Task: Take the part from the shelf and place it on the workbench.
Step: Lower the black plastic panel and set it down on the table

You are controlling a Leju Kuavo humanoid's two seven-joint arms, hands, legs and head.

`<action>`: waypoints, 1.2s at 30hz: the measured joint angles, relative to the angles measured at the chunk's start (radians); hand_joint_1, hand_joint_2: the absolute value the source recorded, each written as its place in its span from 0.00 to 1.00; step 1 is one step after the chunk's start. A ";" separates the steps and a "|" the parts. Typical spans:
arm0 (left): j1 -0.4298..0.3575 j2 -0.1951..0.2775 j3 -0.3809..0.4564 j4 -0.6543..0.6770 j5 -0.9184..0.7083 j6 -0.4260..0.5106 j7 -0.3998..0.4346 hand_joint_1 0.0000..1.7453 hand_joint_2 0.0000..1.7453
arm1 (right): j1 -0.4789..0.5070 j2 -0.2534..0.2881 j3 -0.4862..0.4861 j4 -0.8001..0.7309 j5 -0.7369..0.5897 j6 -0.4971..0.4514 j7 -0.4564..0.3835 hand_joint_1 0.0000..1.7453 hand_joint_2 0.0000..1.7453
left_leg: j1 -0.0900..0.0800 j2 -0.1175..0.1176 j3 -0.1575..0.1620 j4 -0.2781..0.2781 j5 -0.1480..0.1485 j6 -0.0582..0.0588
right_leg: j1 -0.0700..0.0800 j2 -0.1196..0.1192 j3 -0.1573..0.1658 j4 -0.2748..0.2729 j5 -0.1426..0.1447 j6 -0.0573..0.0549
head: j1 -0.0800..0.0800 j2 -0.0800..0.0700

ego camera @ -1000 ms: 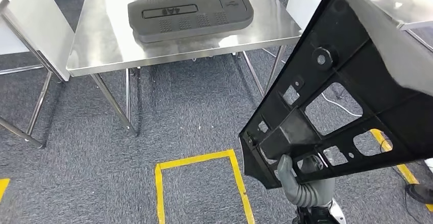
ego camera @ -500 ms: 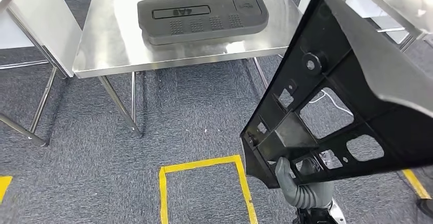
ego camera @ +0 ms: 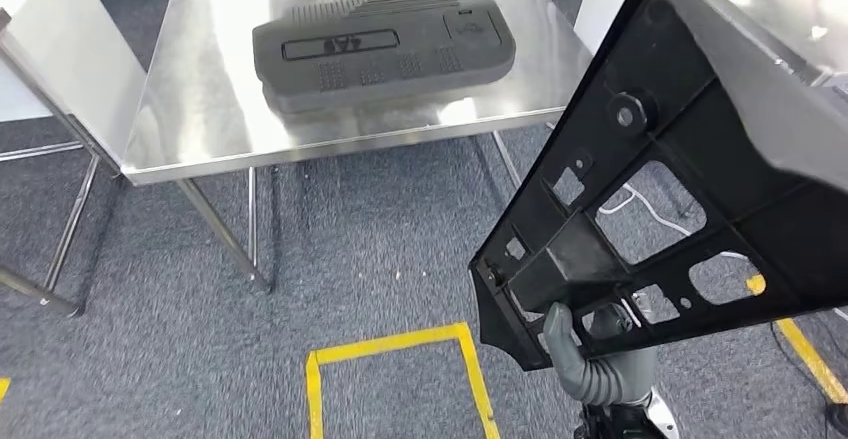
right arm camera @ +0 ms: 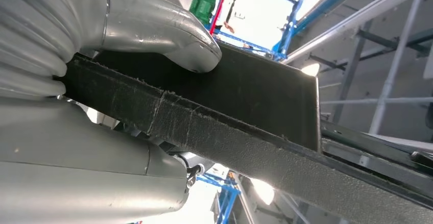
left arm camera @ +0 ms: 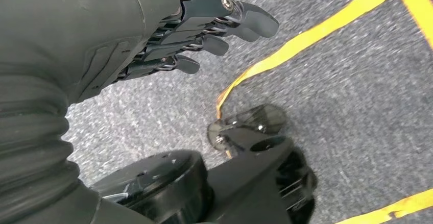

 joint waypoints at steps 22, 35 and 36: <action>-0.003 0.000 0.000 -0.001 -0.002 -0.007 0.000 0.00 1.00 | -0.009 0.004 0.000 0.003 0.002 0.011 0.008 1.00 1.00 | -0.010 -0.006 0.034 0.102 -0.148 0.006 | -0.003 -0.008 -0.079 0.003 0.073 -0.020 | 0.004 0.000; 0.004 0.010 0.005 -0.001 0.009 -0.017 -0.001 0.00 1.00 | -0.023 0.015 0.011 0.012 0.020 0.020 0.023 1.00 1.00 | -0.008 -0.003 0.026 -0.022 -0.018 0.035 | 0.005 -0.004 -0.017 0.018 -0.006 0.012 | 0.003 0.000; 0.004 0.012 0.009 -0.001 0.015 -0.020 -0.001 0.00 1.00 | -0.030 0.019 0.017 0.014 0.026 0.023 0.029 1.00 1.00 | -0.005 -0.003 0.030 -0.026 -0.019 0.040 | 0.005 -0.005 -0.036 0.054 -0.020 0.013 | 0.004 0.000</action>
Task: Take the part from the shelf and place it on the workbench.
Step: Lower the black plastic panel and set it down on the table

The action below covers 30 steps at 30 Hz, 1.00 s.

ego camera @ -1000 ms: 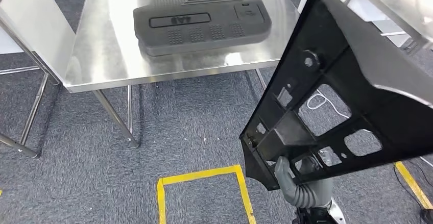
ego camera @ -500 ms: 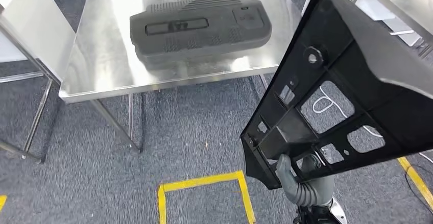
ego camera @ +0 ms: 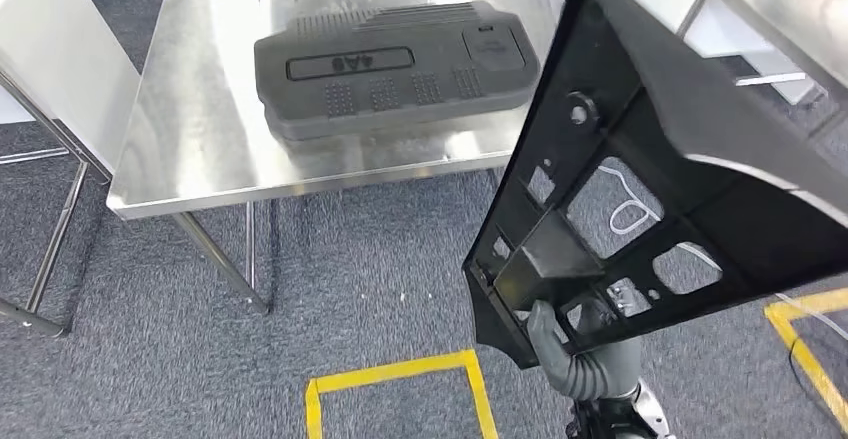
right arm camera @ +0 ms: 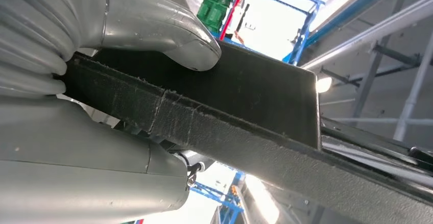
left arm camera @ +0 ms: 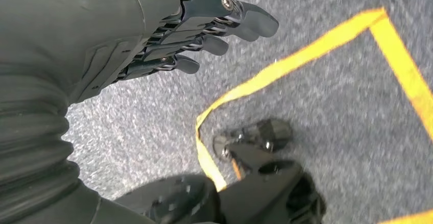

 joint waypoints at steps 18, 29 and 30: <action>0.003 0.011 0.034 0.000 0.007 0.002 0.011 0.00 1.00 | -0.030 0.019 0.054 0.053 0.004 -0.025 0.017 1.00 1.00 | -0.001 0.004 -0.060 0.218 -0.146 -0.039 | -0.005 -0.003 -0.040 -0.045 0.086 -0.040 | -0.006 0.000; 0.003 0.002 0.034 0.000 -0.003 0.017 0.022 0.00 1.00 | 0.000 0.005 0.029 0.042 -0.013 -0.026 0.003 1.00 1.00 | -0.006 0.001 -0.006 -0.002 0.002 0.000 | 0.009 0.007 0.038 -0.042 0.026 -0.001 | -0.005 0.000; 0.003 0.001 0.034 0.000 -0.003 0.019 0.023 0.00 1.00 | 0.000 0.003 0.027 0.040 -0.013 -0.026 0.003 1.00 1.00 | -0.004 0.001 0.002 -0.004 0.002 0.005 | 0.008 0.006 0.027 -0.022 0.017 0.003 | -0.003 0.000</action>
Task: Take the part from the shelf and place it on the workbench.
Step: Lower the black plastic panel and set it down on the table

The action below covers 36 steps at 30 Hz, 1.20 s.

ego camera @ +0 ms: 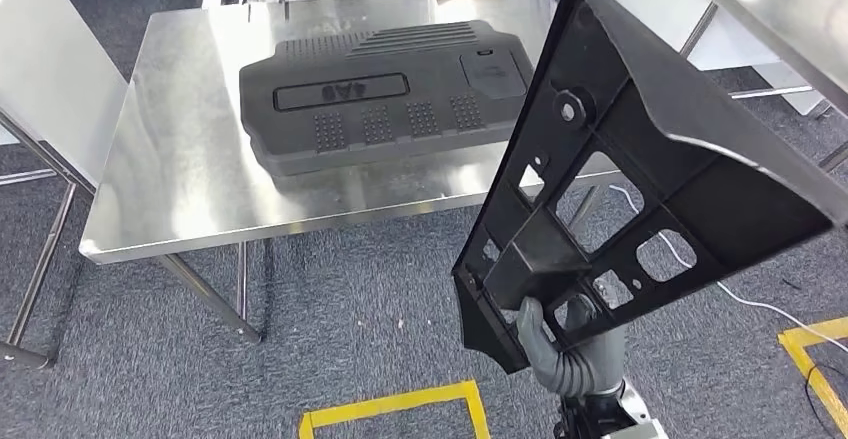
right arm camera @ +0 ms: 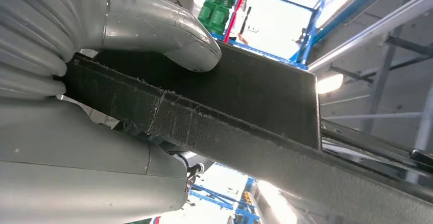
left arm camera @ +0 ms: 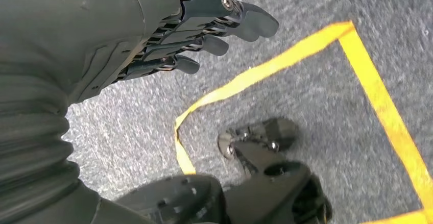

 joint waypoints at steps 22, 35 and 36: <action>0.002 -0.001 0.002 0.000 0.006 -0.012 -0.004 0.00 1.00 | 0.000 0.006 -0.012 0.004 0.006 0.024 0.009 1.00 1.00 | 0.001 0.005 -0.095 0.223 -0.120 -0.035 | 0.005 -0.007 -0.031 -0.029 0.047 -0.057 | -0.004 0.000; 0.004 0.012 0.015 -0.001 0.009 -0.028 -0.012 0.00 1.00 | -0.024 0.027 0.002 0.022 0.021 0.022 0.016 1.00 1.00 | -0.003 0.000 0.019 -0.024 0.002 0.012 | 0.003 -0.004 -0.180 0.244 -0.060 -0.016 | 0.009 0.000; 0.004 0.012 0.015 -0.001 0.009 -0.028 -0.012 0.00 1.00 | -0.024 0.027 0.002 0.023 0.022 0.022 0.016 1.00 1.00 | -0.002 -0.002 0.026 -0.024 -0.004 0.011 | -0.001 -0.005 -0.201 0.248 -0.069 -0.011 | 0.009 0.000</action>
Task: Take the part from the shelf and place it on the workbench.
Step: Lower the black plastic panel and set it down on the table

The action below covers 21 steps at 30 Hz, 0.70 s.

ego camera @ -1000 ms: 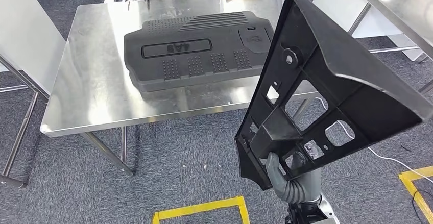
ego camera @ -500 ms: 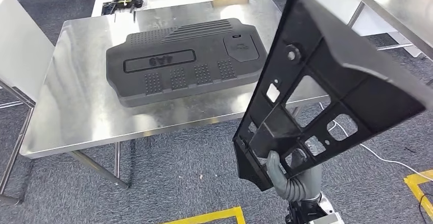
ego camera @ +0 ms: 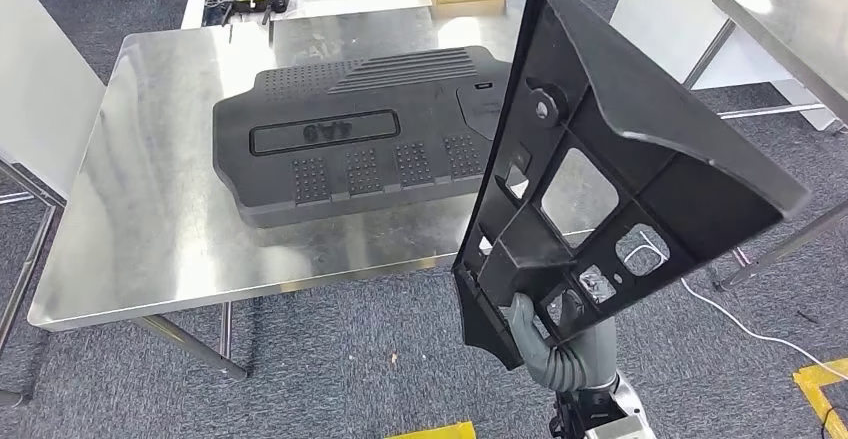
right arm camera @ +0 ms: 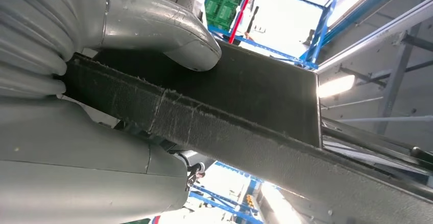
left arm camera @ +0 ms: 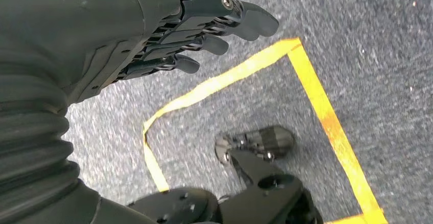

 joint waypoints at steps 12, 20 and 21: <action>-0.004 0.000 0.002 0.000 -0.002 -0.002 -0.002 0.00 1.00 | -0.013 0.005 0.003 0.014 0.018 -0.009 0.003 1.00 1.00 | 0.005 0.005 -0.021 0.153 -0.099 -0.055 | -0.011 -0.013 0.102 -0.279 0.174 -0.031 | -0.009 0.000; -0.003 -0.003 0.004 0.000 -0.003 -0.001 -0.008 0.00 1.00 | -0.018 0.005 0.002 0.021 0.094 -0.035 0.012 1.00 1.00 | -0.013 0.007 -0.055 0.038 0.005 -0.017 | 0.013 -0.002 0.151 -0.279 0.134 -0.039 | -0.009 0.000; -0.004 -0.003 0.004 0.000 -0.003 0.000 -0.009 0.00 1.00 | -0.020 0.005 0.002 0.022 0.104 -0.039 0.014 1.00 1.00 | -0.018 0.007 -0.047 0.018 0.009 -0.012 | 0.014 -0.002 0.153 -0.279 0.130 -0.034 | -0.009 0.000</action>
